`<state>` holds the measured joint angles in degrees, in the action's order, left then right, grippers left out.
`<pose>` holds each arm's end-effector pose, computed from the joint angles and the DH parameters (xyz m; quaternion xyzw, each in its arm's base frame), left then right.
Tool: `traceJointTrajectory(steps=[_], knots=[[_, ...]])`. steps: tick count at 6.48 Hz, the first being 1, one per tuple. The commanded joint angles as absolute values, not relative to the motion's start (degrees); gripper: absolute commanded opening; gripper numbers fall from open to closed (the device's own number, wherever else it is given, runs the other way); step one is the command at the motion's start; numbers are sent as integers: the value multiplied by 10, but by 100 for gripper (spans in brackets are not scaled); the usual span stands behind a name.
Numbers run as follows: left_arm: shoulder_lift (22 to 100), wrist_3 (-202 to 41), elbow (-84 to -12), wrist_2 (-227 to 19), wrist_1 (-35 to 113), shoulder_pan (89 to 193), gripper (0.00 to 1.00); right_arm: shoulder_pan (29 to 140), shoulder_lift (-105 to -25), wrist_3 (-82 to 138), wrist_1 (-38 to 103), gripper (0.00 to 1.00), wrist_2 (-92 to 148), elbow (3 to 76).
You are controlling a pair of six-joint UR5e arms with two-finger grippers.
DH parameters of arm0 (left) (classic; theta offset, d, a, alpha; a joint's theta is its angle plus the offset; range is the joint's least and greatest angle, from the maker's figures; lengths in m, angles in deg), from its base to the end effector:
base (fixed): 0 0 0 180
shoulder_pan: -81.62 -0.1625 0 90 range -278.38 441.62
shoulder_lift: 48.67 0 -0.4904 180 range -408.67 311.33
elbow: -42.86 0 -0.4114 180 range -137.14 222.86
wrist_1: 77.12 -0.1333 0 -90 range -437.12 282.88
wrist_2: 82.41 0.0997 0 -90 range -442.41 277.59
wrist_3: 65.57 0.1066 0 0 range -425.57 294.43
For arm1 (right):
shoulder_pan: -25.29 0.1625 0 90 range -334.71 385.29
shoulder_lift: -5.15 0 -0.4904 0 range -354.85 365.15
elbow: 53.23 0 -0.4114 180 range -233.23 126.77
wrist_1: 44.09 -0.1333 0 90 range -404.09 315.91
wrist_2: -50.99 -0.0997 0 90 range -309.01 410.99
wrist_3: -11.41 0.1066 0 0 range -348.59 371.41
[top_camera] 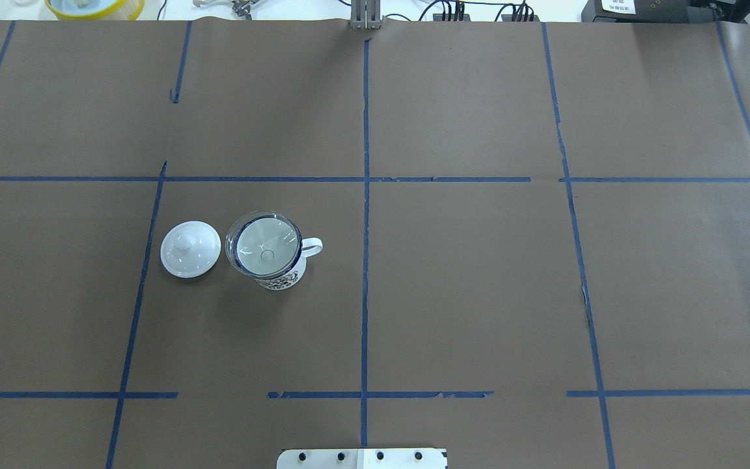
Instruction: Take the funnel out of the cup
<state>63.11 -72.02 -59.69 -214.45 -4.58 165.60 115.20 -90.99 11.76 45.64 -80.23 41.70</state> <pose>0.0056 -0.6430 0.4327 0.0976 0.3676 0.0492 0.9235 0.0623 -0.4573 0.7406 -0.0090 -0.3520 0.0050 0.9360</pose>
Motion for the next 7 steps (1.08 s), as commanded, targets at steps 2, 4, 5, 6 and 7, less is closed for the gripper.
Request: traceJointTrajectory(steps=[2, 4, 5, 6, 7], knots=[[702, -909, -665, -2132, -47, 1498, 100, 1152, -909, 118, 456, 100, -802, 417], [731, -922, -660, -2092, -35, 1420, 100, 1152, -909, 118, 456, 100, -802, 417], [731, -997, -666, -2053, -13, 1383, 100, 1152, -909, 118, 456, 100, -802, 417], [736, -1073, -662, -1992, 9, 1300, 100, 1152, -909, 118, 456, 100, -802, 417], [736, -1121, -665, -1963, 14, 1253, 100, 1152, -909, 118, 456, 100, -802, 417]])
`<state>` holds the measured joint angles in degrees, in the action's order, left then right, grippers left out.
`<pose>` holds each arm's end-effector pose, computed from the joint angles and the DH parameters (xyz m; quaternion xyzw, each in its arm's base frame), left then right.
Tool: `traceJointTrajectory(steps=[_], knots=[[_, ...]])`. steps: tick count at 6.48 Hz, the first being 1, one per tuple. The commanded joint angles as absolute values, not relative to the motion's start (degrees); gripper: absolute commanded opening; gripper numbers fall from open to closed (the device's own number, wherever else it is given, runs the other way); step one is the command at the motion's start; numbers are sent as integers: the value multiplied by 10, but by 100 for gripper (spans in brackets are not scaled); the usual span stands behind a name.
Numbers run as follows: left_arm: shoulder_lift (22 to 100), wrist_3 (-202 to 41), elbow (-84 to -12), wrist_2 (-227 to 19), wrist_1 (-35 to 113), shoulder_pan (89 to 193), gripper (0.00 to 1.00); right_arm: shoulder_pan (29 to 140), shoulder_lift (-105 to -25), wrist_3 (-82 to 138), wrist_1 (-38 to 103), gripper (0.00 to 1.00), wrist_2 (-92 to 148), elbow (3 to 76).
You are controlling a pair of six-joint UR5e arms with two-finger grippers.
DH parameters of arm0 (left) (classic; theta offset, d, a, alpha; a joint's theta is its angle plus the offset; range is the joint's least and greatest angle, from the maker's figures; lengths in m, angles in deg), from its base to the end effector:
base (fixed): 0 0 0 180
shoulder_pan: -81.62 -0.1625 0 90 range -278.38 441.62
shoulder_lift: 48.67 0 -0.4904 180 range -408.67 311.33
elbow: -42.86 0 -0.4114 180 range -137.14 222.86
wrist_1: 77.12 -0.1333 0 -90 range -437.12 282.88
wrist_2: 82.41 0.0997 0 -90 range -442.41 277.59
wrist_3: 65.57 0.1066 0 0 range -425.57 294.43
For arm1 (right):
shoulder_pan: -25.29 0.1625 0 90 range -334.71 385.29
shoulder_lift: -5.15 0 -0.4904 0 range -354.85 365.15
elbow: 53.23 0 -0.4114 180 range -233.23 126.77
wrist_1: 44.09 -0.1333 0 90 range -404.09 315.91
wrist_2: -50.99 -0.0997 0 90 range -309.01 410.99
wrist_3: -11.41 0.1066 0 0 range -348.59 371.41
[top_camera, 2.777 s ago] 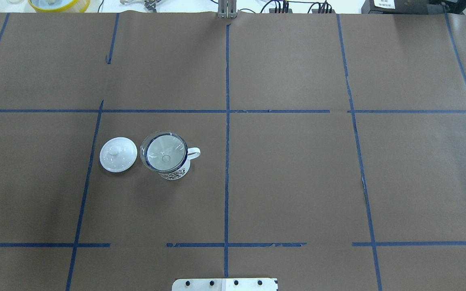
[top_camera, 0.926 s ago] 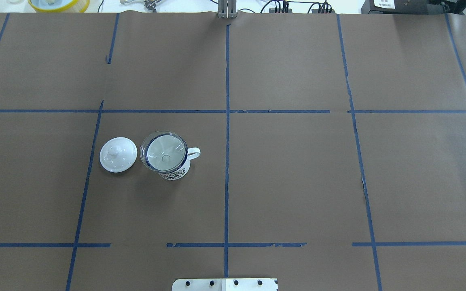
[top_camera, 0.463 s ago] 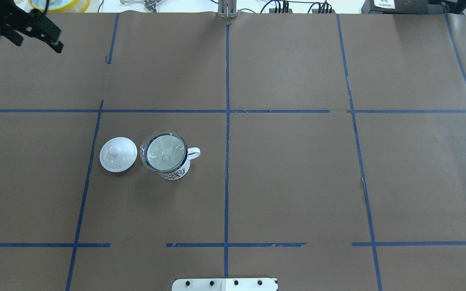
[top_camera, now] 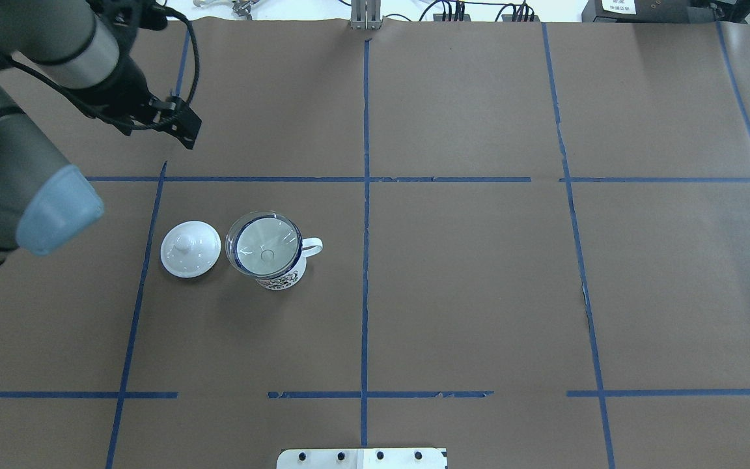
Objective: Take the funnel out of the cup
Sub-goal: 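Move the left gripper over the clear funnel in the white mug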
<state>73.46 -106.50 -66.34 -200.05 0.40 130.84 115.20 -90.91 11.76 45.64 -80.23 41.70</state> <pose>0.3642 -0.5506 0.2676 0.0969 0.3816 0.0782 0.9159 0.0623 -0.4581 0.7399 -0.0084 -0.3520 0.0048 0.9360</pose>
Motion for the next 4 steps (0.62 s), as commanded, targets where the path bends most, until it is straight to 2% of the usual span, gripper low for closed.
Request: traceJointTrajectory(steps=[1, 3, 4], knots=[[735, -1155, -657, -1964, 28, 1223, 100, 1152, -909, 118, 456, 100, -802, 417], [732, -1175, -644, -1963, 29, 1198, 100, 1152, -909, 118, 456, 100, -802, 417], [731, -1174, -638, -1962, 29, 1195, 93, 1152, -909, 118, 456, 100, -802, 417]])
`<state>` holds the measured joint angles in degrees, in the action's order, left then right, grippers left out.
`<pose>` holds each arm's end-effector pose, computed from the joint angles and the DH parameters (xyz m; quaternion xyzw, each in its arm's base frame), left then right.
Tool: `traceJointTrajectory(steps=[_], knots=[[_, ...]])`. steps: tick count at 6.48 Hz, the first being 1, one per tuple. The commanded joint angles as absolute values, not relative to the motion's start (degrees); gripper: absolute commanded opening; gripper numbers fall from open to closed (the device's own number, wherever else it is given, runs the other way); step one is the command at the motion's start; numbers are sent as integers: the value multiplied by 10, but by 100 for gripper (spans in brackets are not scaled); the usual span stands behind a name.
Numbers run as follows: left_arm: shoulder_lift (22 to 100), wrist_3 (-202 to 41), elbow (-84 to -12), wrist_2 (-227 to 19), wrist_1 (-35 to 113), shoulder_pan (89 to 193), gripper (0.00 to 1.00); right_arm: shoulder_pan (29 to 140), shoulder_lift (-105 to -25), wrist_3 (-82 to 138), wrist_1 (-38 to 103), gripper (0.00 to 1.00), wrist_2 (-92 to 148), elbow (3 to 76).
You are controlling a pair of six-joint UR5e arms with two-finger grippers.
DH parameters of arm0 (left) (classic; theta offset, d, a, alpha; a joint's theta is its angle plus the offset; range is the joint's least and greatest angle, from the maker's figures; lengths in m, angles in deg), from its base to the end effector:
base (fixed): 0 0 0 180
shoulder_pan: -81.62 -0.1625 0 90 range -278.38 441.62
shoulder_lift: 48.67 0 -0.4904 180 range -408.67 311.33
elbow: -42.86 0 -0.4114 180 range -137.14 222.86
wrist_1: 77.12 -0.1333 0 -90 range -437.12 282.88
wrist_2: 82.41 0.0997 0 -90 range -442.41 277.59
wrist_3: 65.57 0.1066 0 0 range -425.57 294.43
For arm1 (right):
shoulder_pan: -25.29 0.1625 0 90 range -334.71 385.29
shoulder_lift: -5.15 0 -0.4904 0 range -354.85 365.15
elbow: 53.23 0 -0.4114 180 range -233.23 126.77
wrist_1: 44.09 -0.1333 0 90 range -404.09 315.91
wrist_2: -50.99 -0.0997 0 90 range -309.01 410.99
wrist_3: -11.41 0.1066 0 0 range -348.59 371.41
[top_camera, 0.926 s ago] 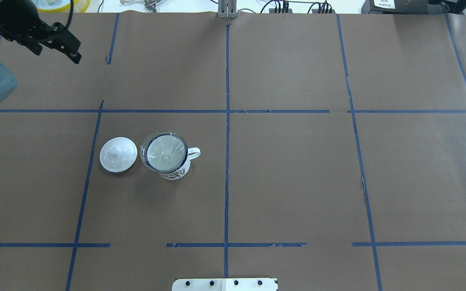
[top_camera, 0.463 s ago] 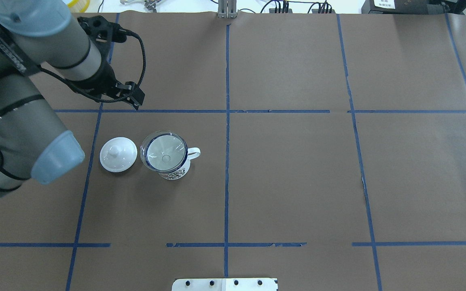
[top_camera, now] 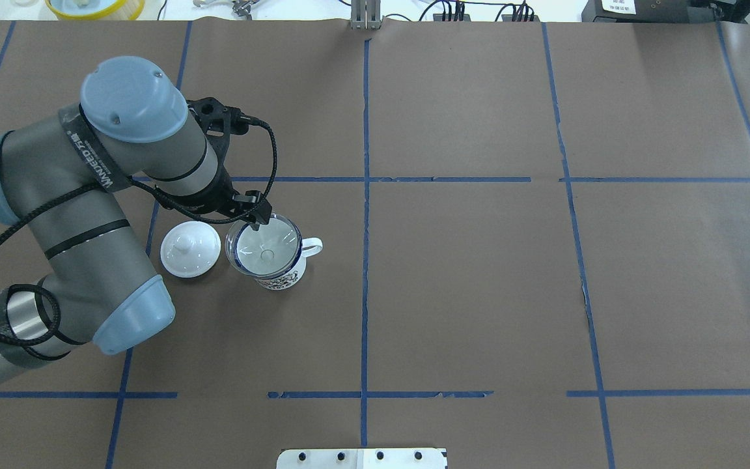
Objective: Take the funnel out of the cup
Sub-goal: 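Move the left gripper over the clear funnel in the white mug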
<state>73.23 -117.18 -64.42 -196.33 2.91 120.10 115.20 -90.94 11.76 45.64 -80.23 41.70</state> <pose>0.4660 -0.4855 0.2800 0.0511 0.3785 0.0688 0.9216 0.0623 -0.4578 0.7402 -0.0086 -0.3520 0.0049 0.9360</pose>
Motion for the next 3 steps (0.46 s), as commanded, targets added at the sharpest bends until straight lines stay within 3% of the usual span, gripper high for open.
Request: traceJointTrajectory(steps=[1, 3], knots=[[731, -1173, -633, -1963, 30, 1194, 82, 1152, -910, 118, 456, 100, -802, 417], [731, -1173, -630, -1966, 30, 1191, 63, 1152, -909, 118, 456, 100, -802, 417]])
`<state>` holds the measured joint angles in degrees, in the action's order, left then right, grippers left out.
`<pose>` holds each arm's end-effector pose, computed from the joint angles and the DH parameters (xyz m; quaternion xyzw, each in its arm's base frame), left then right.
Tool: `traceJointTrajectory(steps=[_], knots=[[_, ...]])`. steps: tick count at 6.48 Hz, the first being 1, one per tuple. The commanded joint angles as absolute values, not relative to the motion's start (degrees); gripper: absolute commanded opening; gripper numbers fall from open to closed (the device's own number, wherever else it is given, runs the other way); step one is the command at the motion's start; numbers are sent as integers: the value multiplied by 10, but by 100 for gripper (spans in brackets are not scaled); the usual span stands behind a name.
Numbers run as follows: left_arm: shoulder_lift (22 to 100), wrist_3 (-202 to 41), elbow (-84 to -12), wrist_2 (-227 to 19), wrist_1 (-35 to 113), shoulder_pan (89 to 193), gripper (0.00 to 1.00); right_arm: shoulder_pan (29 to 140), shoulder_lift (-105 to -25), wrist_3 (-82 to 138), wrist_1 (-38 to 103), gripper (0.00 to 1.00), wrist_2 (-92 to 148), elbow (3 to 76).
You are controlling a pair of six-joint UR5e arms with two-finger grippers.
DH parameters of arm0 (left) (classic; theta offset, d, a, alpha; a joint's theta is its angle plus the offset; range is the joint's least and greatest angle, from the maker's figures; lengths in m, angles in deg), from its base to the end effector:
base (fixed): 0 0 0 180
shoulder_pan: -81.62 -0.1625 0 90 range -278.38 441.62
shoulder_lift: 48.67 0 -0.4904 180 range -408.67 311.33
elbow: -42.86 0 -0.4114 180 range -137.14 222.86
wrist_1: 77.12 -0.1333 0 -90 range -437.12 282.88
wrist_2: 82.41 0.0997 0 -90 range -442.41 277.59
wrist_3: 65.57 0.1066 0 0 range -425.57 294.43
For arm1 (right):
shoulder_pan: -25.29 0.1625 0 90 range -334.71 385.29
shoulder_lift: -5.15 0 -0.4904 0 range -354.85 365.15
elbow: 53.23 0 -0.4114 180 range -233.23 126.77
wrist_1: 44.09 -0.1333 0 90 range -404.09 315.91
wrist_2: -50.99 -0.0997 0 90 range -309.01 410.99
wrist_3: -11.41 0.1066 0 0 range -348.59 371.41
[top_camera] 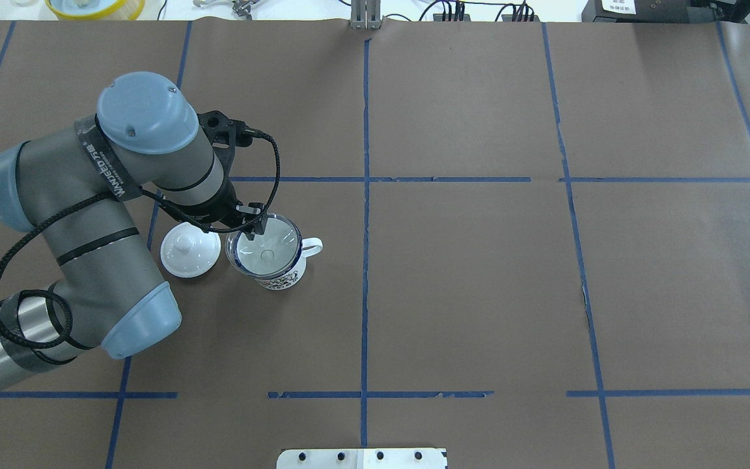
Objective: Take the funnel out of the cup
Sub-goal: 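Move the left gripper over the clear funnel in the white mug, then lower the left gripper and grasp the funnel's rim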
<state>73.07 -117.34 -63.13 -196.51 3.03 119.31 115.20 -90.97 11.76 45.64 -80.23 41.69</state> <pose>0.4778 -0.4826 0.2907 0.0396 0.3717 0.0721 0.9247 0.0623 -0.4575 0.7405 -0.0089 -0.3520 0.0050 0.9360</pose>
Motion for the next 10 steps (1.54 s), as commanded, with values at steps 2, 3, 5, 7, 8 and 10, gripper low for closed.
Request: traceJointTrajectory(steps=[2, 3, 5, 7, 8, 10], knots=[[729, -1172, -628, -1966, 40, 1188, 56, 1152, -909, 118, 456, 100, -802, 417], [729, -1172, -627, -1966, 42, 1186, 53, 1152, -909, 118, 456, 100, -802, 417], [729, -1172, -616, -1966, 53, 1185, 49, 1152, -909, 118, 456, 100, -802, 417], [729, -1170, -614, -1966, 54, 1185, 44, 1152, -909, 118, 456, 100, -802, 417], [729, -1171, -615, -1967, 54, 1185, 31, 1152, -910, 118, 456, 100, -802, 417], [729, -1170, -619, -1967, 53, 1186, 16, 1152, -910, 118, 456, 100, -802, 417]])
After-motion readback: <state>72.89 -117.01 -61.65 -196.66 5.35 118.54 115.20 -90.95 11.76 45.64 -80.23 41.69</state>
